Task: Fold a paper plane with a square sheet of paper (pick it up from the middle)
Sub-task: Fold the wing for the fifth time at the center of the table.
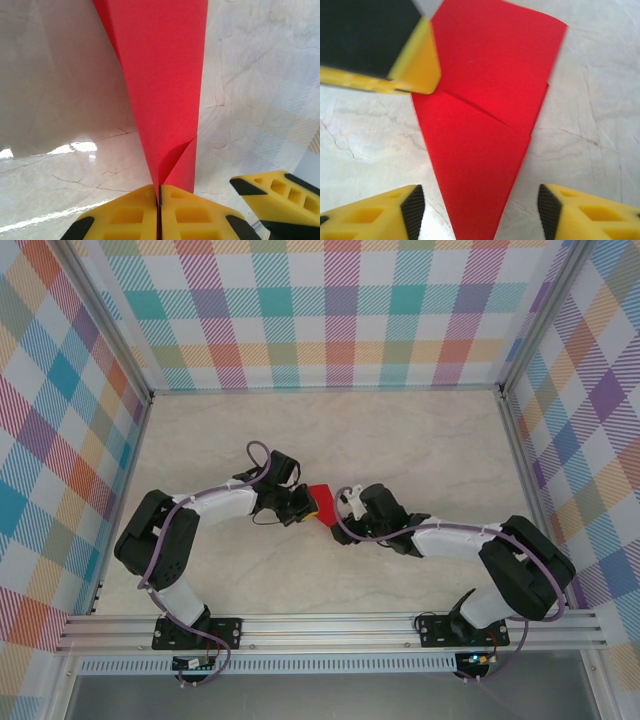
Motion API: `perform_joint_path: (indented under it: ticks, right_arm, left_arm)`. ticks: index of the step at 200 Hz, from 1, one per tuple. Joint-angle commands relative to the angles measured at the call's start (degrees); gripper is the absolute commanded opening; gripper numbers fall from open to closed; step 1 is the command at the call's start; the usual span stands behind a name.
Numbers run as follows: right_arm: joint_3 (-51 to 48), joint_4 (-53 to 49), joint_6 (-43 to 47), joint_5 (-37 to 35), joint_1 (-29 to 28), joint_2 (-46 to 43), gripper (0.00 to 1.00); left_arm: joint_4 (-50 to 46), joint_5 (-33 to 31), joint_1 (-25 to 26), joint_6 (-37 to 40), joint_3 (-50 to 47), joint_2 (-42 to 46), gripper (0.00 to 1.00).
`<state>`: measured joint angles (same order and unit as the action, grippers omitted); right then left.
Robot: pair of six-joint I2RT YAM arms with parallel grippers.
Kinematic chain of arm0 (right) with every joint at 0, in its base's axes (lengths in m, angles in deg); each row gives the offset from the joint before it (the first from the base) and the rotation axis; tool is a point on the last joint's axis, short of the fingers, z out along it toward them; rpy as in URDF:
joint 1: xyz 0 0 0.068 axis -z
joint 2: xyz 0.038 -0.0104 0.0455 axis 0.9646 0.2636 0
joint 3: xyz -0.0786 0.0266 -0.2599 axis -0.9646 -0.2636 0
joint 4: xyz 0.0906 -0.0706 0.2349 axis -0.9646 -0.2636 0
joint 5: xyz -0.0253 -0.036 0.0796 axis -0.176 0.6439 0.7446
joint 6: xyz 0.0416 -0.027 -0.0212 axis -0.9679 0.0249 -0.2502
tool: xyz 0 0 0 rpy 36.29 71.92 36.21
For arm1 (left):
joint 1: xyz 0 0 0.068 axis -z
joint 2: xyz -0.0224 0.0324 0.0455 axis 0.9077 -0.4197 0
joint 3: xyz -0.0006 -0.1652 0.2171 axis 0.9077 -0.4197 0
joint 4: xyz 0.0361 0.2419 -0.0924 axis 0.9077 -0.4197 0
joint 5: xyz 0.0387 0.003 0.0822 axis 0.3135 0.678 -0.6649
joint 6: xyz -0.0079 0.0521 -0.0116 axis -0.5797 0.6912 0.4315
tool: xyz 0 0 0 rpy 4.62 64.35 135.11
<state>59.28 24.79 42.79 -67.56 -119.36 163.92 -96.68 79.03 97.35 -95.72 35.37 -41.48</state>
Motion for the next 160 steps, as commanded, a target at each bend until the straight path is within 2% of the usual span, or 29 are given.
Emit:
perform_joint_path:
  ticks: [1,16,26,34,48,62,84,134,160]
  right_arm:
    - [0.3,4.8,7.3,-7.6,-2.2,0.9,0.69]
    - [1.0,5.0,8.0,-10.9,-3.1,2.0,0.73]
    - [1.2,5.6,8.8,-11.9,-3.5,2.6,0.83]
    - [1.0,6.6,9.5,-12.0,-3.9,2.7,0.85]
    - [0.5,8.4,11.1,-11.3,-4.5,3.2,0.83]
    - [-0.1,10.1,13.0,-10.1,-5.5,3.8,0.76]
    - [-1.6,14.1,19.9,-7.9,-7.1,5.2,0.68]
    - [-1.6,21.1,24.7,-10.9,-9.1,10.9,0.66]
    - [-1.6,25.7,25.2,-13.0,-9.1,12.8,0.61]
  left_arm:
    - [-2.3,-0.6,1.0,-0.5,1.7,0.1,0.08]
    - [-4.2,-0.7,1.0,-0.4,1.9,0.1,0.08]
    - [-4.4,-0.6,1.0,-0.4,2.0,0.0,0.08]
    - [-4.4,-0.5,1.0,-0.5,2.0,0.0,0.08]
    - [-5.0,-0.6,1.0,-0.4,2.4,-0.1,0.08]
    - [-5.4,-0.6,1.0,-0.3,2.8,-0.1,0.08]
    - [-5.9,-0.4,1.0,-0.3,3.2,-0.2,0.08]
    - [-6.7,-0.4,1.0,0.0,3.6,0.0,0.08]
    - [-7.1,-0.2,1.0,0.1,3.7,0.0,0.08]
